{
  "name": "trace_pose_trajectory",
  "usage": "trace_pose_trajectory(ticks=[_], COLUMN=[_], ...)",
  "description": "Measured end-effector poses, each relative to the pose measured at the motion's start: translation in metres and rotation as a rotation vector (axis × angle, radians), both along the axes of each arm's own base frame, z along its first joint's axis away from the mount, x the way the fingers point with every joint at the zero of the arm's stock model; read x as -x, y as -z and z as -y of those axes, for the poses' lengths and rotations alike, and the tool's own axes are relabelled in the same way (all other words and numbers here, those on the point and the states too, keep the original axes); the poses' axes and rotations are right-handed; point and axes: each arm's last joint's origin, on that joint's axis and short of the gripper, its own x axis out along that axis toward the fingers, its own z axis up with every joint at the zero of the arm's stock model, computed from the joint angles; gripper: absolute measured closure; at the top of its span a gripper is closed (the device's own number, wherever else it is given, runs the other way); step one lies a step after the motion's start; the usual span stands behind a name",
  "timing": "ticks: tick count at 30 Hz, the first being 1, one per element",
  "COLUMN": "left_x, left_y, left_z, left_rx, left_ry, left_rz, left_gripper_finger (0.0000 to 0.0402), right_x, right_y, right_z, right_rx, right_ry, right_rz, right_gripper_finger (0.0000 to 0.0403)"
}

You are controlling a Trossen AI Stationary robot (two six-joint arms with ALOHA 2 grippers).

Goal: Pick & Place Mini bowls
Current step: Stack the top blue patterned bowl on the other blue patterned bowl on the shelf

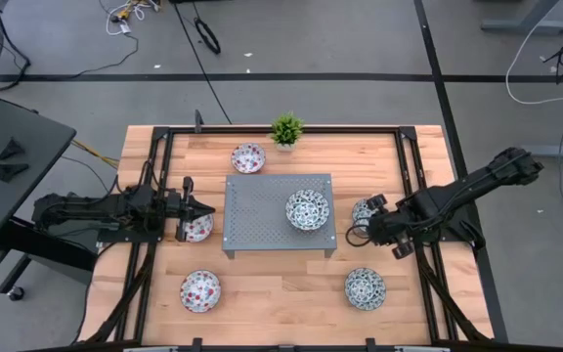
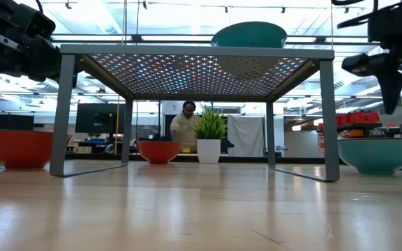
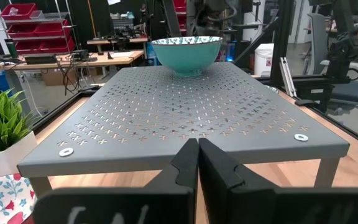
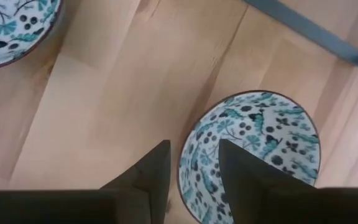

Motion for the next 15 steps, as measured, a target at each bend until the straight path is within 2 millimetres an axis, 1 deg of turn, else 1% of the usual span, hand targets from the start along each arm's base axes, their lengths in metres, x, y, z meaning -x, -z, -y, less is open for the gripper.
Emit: trace_pose_trajectory(ticks=[5, 10, 12, 15], left_x=[0.0000, 0.0000, 0.0000, 0.0000], left_y=[-0.0001, 0.0000, -0.0002, -0.0002], left_z=[0.0000, 0.0000, 0.0000, 0.0000], left_rx=[0.000, 0.000, 0.000, 0.000], left_ry=[0.000, 0.000, 0.000, 0.000], left_rz=[0.001, 0.000, 0.001, 0.001], left_gripper_finger=[0.0383, 0.0383, 0.0383, 0.0383], right_x=[-0.0038, -0.0056, -0.0064, -0.0089], right_y=[-0.0009, -0.0014, -0.0009, -0.0003], right_z=[-0.0005, -0.0012, -0.0013, -0.0023], right_rx=[-0.032, -0.075, -0.095, -0.148], right_ry=[0.072, 0.189, 0.265, 0.432], right_rz=[0.036, 0.056, 0.056, 0.068], right_gripper_finger=[0.0266, 0.0266, 0.0266, 0.0266])
